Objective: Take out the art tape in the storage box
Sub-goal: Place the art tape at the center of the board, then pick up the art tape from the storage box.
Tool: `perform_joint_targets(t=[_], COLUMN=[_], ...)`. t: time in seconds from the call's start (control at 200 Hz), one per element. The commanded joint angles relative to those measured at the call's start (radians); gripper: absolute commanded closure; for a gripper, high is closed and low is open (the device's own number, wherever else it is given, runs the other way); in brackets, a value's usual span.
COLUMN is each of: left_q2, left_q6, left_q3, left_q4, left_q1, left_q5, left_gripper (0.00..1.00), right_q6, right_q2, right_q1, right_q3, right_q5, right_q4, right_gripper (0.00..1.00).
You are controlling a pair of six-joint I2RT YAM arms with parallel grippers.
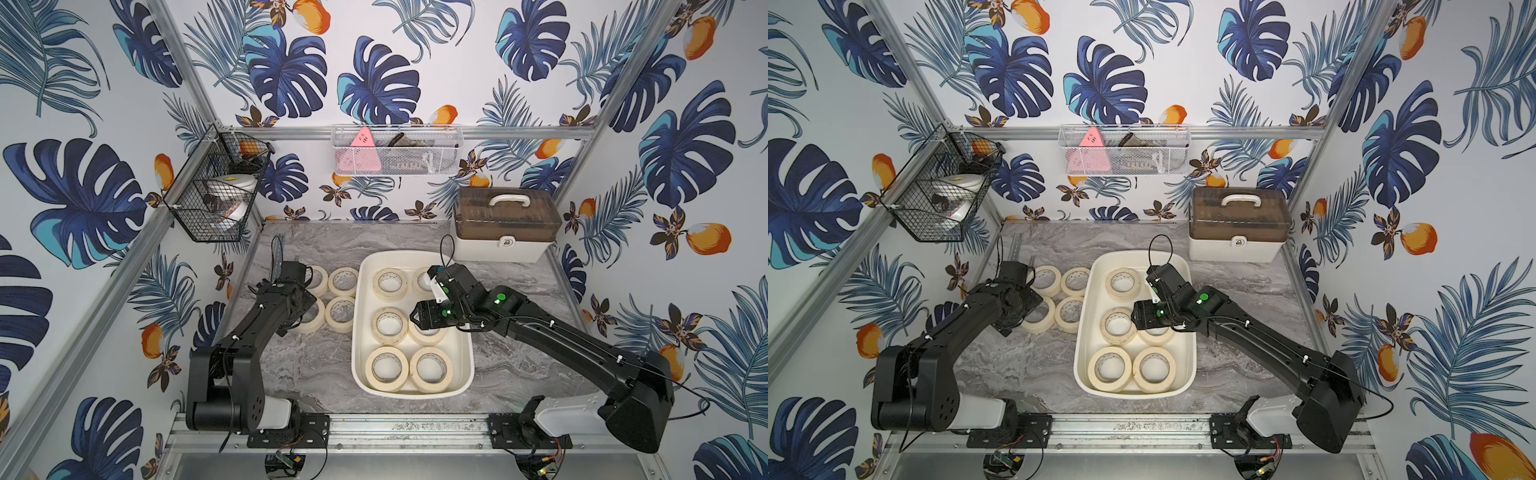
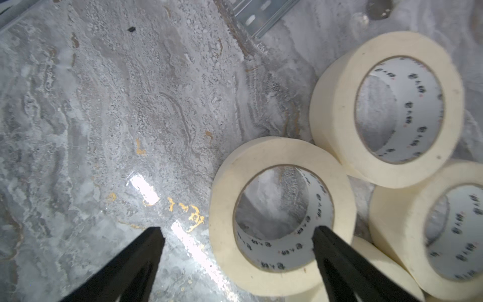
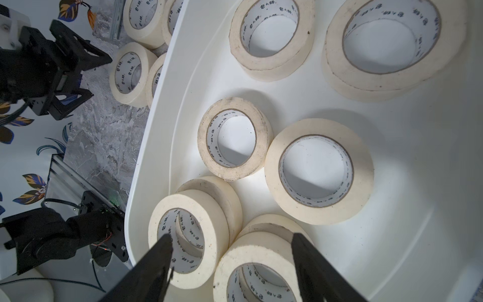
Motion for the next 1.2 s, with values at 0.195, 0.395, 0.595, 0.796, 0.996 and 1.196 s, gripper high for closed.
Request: perform_joint_targets(t=[0.195, 0.395, 0.595, 0.796, 0.996, 1.196], left_q2=[-0.078, -0.122, -0.218, -0.292, -0.342, -0.367], left_q6=[0.283, 0.342, 0.405, 0.471, 0.473, 0.489], left_q3=[0.105, 0.153, 0.125, 0.122, 0.103, 0.089], left_q4=[-0.112, -0.206, -0.204, -0.261, -0.259, -0.243], left_q1=[-0.092, -0.241, -0.34, -0.345, -0.345, -0.345], left_q5=[0.173, 0.241, 0.346, 0.395, 0.425, 0.442], left_gripper=[0.01, 0.01, 0.01, 0.01, 0.01, 0.01], right_q6=[-0.013, -0.031, -0.038, -0.035, -0.025, -0.018], right_q2=[0.019, 0.07, 0.122, 0.134, 0.171, 0.211], right_q1=[0.031, 0.103, 0.171, 0.226, 0.268, 0.309], right_q3=[-0.044, -0.039, -0.037, -0.071, -0.073, -0.077], right_q5=[-0.05, -0.025, 0.025, 0.066, 0.098, 0.143], right_q4=[0.079, 0.1, 0.095, 0.124, 0.12, 0.121], right_gripper=[0.26, 0.27, 0.27, 0.27, 0.29, 0.31])
